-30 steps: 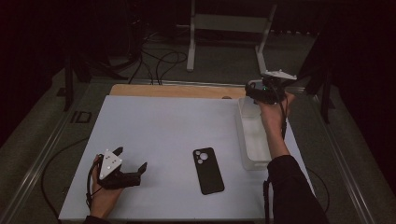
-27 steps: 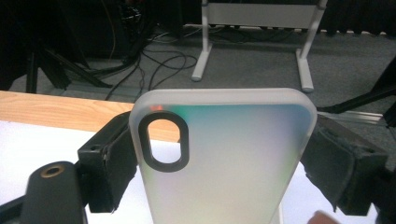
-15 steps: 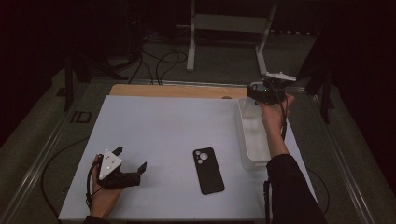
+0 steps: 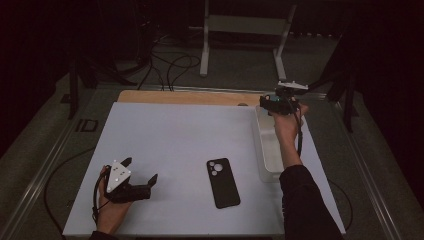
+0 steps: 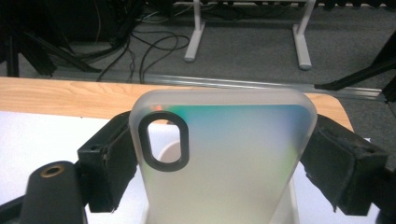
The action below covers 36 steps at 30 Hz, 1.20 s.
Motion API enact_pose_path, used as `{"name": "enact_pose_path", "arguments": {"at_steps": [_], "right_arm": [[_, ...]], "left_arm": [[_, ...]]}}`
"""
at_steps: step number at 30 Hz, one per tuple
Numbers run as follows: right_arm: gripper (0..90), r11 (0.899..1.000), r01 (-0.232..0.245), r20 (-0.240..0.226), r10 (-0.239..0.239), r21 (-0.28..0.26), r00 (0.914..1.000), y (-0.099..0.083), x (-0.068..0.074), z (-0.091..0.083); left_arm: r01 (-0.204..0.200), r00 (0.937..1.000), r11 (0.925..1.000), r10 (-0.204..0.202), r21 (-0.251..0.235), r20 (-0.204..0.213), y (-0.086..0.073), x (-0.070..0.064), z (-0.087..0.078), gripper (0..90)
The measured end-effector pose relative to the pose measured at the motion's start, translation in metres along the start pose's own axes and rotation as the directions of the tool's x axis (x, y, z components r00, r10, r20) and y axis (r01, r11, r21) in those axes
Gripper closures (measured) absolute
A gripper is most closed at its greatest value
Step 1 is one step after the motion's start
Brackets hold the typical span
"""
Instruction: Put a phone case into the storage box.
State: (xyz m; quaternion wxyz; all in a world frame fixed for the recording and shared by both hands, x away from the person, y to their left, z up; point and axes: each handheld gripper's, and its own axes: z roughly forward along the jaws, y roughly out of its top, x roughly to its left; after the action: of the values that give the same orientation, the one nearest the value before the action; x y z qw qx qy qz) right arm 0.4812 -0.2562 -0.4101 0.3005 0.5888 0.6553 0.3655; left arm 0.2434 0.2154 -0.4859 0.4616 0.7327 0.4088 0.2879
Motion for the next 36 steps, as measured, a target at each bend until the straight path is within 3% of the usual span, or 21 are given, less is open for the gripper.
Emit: {"name": "enact_pose_path", "arguments": {"at_steps": [12,36], "right_arm": [[16.7,0.998,0.002,0.035,-0.004,0.056,0.9994,-0.013,0.0,0.018],[16.3,1.0,-0.018,0.062,0.016,0.026,0.9979,-0.016,0.0,0.028]], "left_arm": [[0.0,1.0,1.0,0.0,0.002,0.002,0.0,0.0,0.0,0.2],[-0.001,1.0,1.0,0.001,0.001,0.003,0.0,0.0,0.0,0.2]]}}
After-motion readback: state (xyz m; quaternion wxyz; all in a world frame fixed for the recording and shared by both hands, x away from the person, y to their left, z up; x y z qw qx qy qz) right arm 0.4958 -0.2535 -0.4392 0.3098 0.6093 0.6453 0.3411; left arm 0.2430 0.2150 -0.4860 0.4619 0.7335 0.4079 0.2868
